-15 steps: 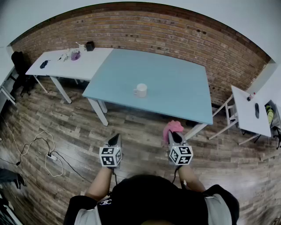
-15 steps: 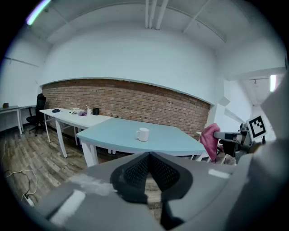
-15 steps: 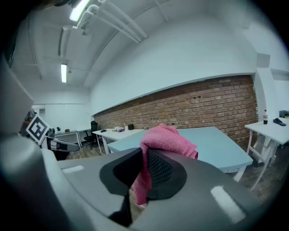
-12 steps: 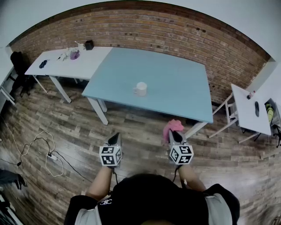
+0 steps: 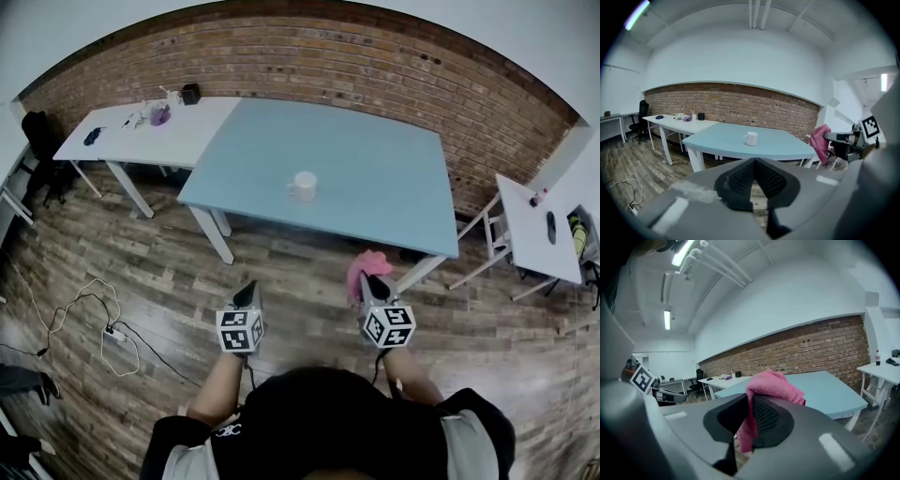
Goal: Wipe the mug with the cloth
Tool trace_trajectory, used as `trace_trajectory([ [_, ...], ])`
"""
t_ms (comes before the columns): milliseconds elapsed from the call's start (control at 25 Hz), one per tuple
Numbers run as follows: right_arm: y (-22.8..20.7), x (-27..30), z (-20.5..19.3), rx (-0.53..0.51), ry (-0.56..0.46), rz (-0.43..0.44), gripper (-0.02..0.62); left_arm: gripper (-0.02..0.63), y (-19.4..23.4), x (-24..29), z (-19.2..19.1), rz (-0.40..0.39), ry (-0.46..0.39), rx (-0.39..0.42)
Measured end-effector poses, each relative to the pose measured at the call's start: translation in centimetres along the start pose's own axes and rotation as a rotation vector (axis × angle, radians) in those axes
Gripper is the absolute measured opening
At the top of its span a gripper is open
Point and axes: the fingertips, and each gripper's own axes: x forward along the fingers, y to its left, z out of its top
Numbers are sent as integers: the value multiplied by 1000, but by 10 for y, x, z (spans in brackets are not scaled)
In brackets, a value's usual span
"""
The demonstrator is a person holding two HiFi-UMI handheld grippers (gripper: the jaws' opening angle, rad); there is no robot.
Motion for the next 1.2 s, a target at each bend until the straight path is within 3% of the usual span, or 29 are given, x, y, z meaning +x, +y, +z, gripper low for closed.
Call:
trace_trajectory([
  [1200,56,22,-10,-15,0,-21,40,6,54,-12,-3,-19,-15,37],
])
